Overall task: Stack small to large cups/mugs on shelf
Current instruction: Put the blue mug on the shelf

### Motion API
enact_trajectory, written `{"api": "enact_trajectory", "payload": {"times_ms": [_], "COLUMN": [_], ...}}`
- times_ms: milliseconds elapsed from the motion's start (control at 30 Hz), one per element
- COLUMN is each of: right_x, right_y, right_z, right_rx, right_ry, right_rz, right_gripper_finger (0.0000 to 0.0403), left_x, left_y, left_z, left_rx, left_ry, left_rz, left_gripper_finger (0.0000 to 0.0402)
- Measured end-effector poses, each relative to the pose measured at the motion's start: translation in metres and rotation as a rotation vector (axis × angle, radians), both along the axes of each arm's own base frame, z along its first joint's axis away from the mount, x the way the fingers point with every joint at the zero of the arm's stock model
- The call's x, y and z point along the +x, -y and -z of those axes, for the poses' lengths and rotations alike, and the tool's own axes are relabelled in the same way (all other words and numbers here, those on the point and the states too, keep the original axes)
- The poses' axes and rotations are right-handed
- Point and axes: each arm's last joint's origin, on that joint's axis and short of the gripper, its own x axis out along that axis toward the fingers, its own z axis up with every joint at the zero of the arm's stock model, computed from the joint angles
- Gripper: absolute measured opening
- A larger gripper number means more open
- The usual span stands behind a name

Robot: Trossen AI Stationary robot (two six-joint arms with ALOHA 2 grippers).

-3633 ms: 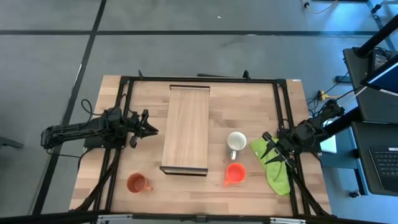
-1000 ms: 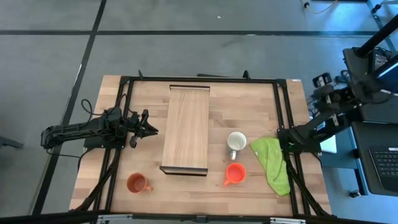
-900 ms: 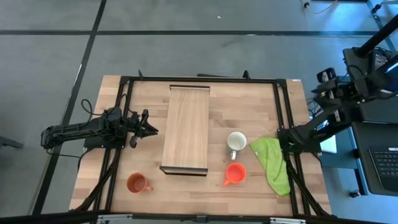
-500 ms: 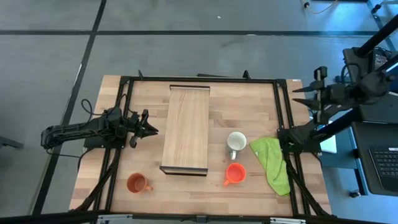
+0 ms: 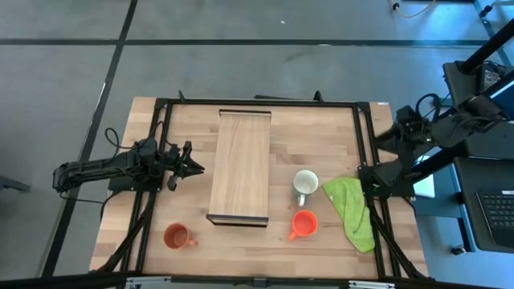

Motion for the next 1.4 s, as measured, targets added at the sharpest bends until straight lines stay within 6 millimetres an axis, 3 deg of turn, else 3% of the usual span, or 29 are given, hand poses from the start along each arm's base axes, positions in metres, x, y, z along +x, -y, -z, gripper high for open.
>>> {"api": "enact_trajectory", "payload": {"times_ms": [300,667,800,900,1000,1167,1400], "right_x": [0.007,0.013,0.021,0.029,0.043,0.088,0.153], "right_y": [-0.007,-0.011,-0.016,-0.023,-0.031,-0.047,-0.045], "right_z": [-0.01,-0.014,-0.01,-0.001,0.011,0.023,0.051], "right_rx": [0.195,0.204,0.208,0.199,0.153,0.093,-0.043], "right_ry": [0.08,0.137,0.094,-0.04,-0.23,-0.36,-0.575], "right_rz": [-0.013,0.014,0.024,0.031,0.069,0.07,0.055], "right_gripper_finger": [0.0119,0.0119,0.0119,0.0119,0.0119,0.0119,0.0129], "left_x": [0.0,0.0,0.0,0.0,0.0,0.0,0.0], "left_y": [0.0,0.0,0.0,0.0,0.0,0.0,0.0], "left_z": [0.0,0.0,0.0,0.0,0.0,0.0,0.0], "left_rx": [0.0,0.0,0.0,0.0,0.0,0.0,0.0], "left_ry": [0.0,0.0,0.0,0.0,0.0,0.0,0.0], "left_rz": [0.0,0.0,0.0,0.0,0.0,0.0,0.0], "left_gripper_finger": [0.005,0.005,0.005,0.005,0.005,0.005,0.005]}}
